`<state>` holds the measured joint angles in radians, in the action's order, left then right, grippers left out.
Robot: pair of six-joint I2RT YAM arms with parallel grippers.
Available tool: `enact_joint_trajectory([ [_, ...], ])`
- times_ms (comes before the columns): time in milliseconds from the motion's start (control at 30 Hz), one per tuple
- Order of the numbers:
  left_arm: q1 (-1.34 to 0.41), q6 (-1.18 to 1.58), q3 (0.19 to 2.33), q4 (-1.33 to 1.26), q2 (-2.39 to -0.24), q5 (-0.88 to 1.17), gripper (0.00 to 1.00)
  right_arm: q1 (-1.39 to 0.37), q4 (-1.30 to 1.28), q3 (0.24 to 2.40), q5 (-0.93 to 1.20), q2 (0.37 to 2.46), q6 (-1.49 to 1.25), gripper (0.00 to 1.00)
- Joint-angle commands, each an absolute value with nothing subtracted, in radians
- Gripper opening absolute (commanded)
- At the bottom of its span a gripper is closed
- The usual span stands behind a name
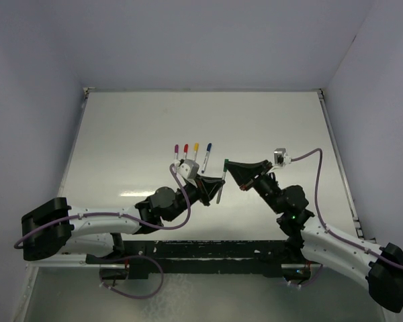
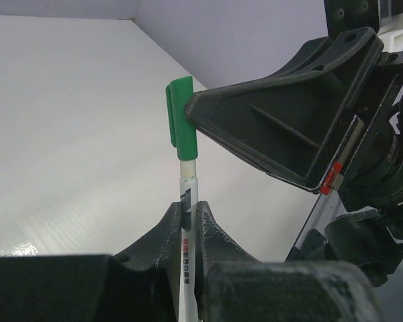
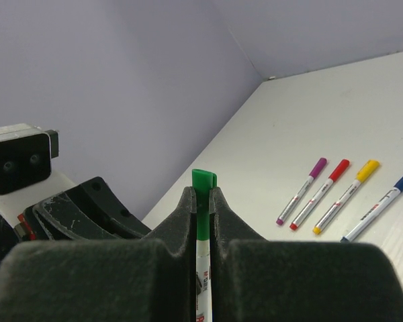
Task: Insert the pens into the pen caps
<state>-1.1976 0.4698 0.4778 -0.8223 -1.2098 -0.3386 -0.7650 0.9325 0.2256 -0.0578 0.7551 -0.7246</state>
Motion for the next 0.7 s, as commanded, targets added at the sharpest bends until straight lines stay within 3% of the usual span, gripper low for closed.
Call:
enact_joint_trajectory([
  [0,-1.193,0.448,0.466,-0.942,-1.177,-0.368,0.00,-0.764,0.983,0.232,0.016,0.809,-0.741,0.00],
  [667,-1.141,0.436,0.486,-1.009,-1.189,-0.368,0.00,-0.785,0.873,0.264,0.126,0.897,-0.747,0.00],
])
